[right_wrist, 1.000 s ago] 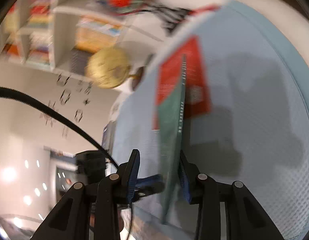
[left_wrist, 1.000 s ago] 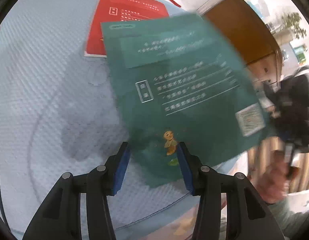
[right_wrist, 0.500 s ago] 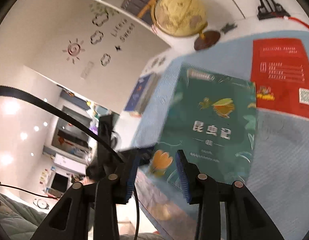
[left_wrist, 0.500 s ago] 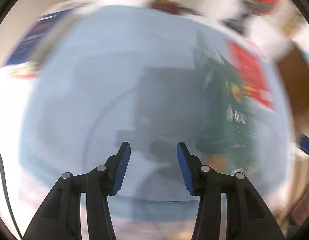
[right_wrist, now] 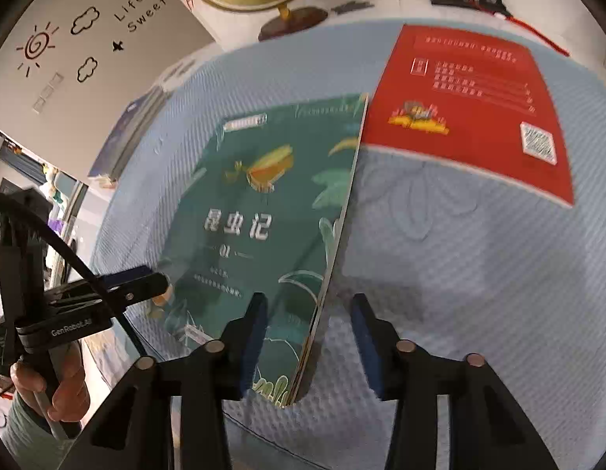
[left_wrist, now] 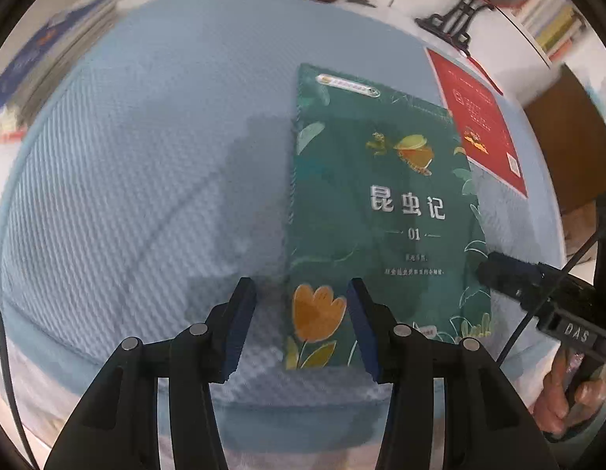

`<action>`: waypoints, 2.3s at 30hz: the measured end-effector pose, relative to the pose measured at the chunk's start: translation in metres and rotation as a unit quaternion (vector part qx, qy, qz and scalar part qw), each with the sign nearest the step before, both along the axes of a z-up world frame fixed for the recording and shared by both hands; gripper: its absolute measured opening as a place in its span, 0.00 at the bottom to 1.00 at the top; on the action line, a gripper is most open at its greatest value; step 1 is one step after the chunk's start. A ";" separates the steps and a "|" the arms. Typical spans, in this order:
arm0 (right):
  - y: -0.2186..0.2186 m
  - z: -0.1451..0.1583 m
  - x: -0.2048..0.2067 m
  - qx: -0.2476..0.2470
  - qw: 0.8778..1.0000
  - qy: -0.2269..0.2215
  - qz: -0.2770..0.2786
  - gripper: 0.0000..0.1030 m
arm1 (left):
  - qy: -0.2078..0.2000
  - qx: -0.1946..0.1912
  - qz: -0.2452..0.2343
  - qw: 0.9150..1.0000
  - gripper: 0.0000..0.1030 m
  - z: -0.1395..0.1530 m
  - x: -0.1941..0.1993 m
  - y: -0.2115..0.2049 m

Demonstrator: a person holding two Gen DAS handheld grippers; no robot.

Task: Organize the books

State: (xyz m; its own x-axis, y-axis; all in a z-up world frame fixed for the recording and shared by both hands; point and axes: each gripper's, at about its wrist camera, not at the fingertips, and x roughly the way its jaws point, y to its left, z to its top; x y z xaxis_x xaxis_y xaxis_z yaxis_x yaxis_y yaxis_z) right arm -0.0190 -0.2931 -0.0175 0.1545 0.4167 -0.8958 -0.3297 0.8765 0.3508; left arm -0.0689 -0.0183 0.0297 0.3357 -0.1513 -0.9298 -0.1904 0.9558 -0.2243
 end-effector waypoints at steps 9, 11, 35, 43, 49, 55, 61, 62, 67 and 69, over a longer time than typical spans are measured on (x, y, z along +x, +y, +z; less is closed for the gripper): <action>0.004 0.004 -0.017 0.016 0.999 0.001 0.029 0.43 | -0.006 -0.035 0.013 0.999 0.44 0.004 -0.010 -0.011; -0.006 0.003 -0.013 0.041 0.999 0.017 0.019 0.43 | -0.033 -0.087 0.034 0.995 0.44 0.018 -0.018 -0.006; -0.060 -0.019 0.014 0.258 0.951 0.156 -0.061 0.80 | -0.064 -0.379 0.086 0.919 0.17 0.011 0.003 -0.022; -0.046 -0.030 0.026 0.313 0.931 0.167 -0.084 0.26 | -0.025 -0.329 0.092 0.939 0.17 0.005 -0.002 -0.024; -0.015 -0.006 0.010 0.167 0.983 0.073 -0.007 0.25 | -0.007 -0.185 0.058 0.981 0.22 0.010 0.001 -0.040; 0.026 0.027 -0.013 0.065 0.995 -0.040 0.070 0.25 | -0.032 -0.084 0.013 0.996 0.21 0.032 -0.001 -0.053; 0.064 0.048 -0.040 0.015 0.985 -0.114 0.127 0.25 | -0.061 -0.070 -0.010 0.996 0.21 0.053 -0.016 -0.026; 0.067 0.049 -0.042 0.015 0.985 -0.115 0.127 0.25 | -0.063 -0.073 -0.011 0.995 0.21 0.055 -0.016 -0.020; 0.114 0.067 -0.048 0.034 0.985 -0.123 0.112 0.25 | -0.087 -0.088 -0.009 0.992 0.21 0.069 -0.031 0.037; 0.145 0.077 -0.045 0.041 0.984 -0.134 0.108 0.25 | -0.102 -0.089 -0.003 0.991 0.21 0.081 -0.037 0.070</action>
